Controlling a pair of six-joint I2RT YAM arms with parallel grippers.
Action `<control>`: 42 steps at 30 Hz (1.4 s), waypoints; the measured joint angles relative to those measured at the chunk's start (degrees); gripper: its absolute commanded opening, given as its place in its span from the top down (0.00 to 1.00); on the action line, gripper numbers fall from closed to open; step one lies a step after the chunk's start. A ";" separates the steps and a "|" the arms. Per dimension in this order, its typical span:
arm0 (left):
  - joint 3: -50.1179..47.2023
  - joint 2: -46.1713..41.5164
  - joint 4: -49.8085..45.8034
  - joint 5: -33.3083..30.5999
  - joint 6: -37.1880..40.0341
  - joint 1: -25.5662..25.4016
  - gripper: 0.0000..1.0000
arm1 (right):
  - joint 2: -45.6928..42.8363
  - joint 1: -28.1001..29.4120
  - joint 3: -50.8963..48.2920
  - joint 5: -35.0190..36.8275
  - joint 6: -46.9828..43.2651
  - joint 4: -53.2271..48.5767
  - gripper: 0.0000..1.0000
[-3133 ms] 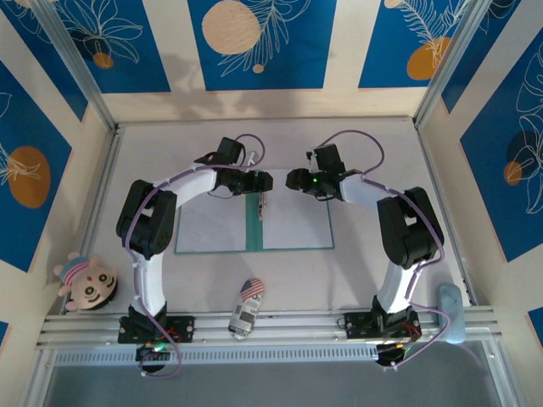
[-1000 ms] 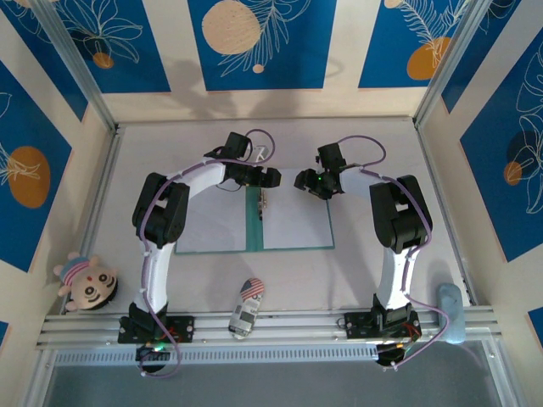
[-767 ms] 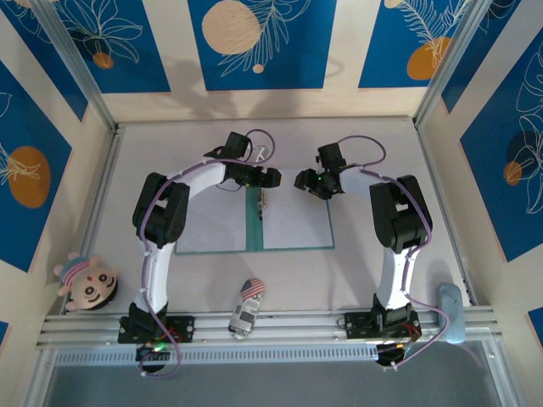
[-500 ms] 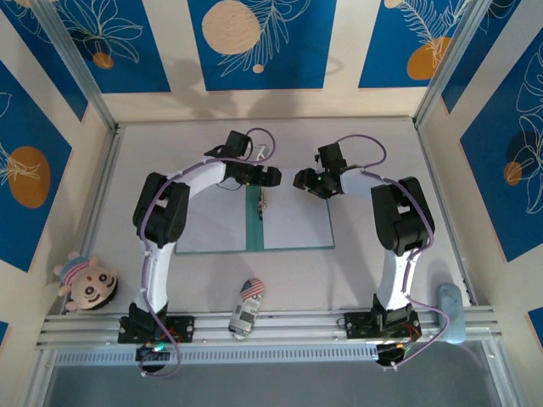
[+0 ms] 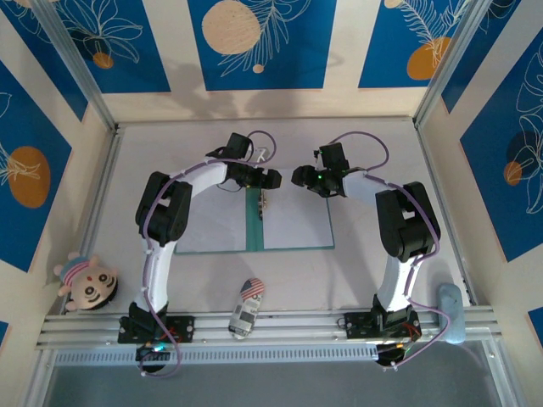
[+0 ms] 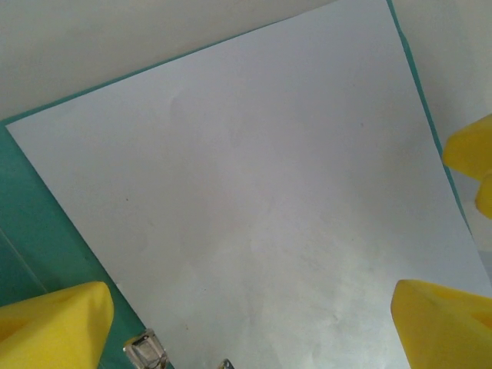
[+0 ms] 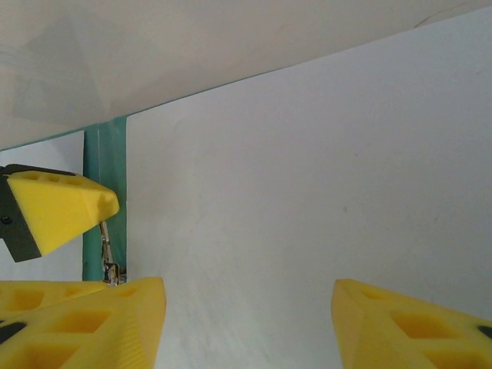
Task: Put the files into the folder
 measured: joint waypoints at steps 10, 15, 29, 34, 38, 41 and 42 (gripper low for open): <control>0.00 -0.02 0.04 4.11 -0.02 0.00 0.07 | 0.00 -0.02 -0.55 0.00 0.02 0.02 0.40; -0.24 -0.04 0.28 5.20 0.00 0.07 0.08 | 0.00 -0.02 -0.55 0.00 0.02 0.00 0.40; -5.95 -4.26 3.65 8.48 -0.83 0.20 0.08 | 0.00 -0.35 -0.57 0.00 0.02 0.00 0.40; -8.85 -6.95 5.88 9.68 -2.21 0.22 0.09 | 0.00 -0.35 -0.59 0.00 0.02 -0.02 0.40; -11.76 -8.52 7.98 10.99 -3.78 0.22 0.09 | 0.00 -0.35 -0.68 0.00 0.02 0.00 0.40; -15.17 -10.25 9.46 12.07 -5.20 0.22 0.09 | -0.02 -0.37 -0.87 0.00 0.02 -0.04 0.40; -16.33 -10.99 9.77 12.48 -5.51 0.22 0.09 | -0.02 -0.39 -0.87 0.00 0.02 -0.02 0.40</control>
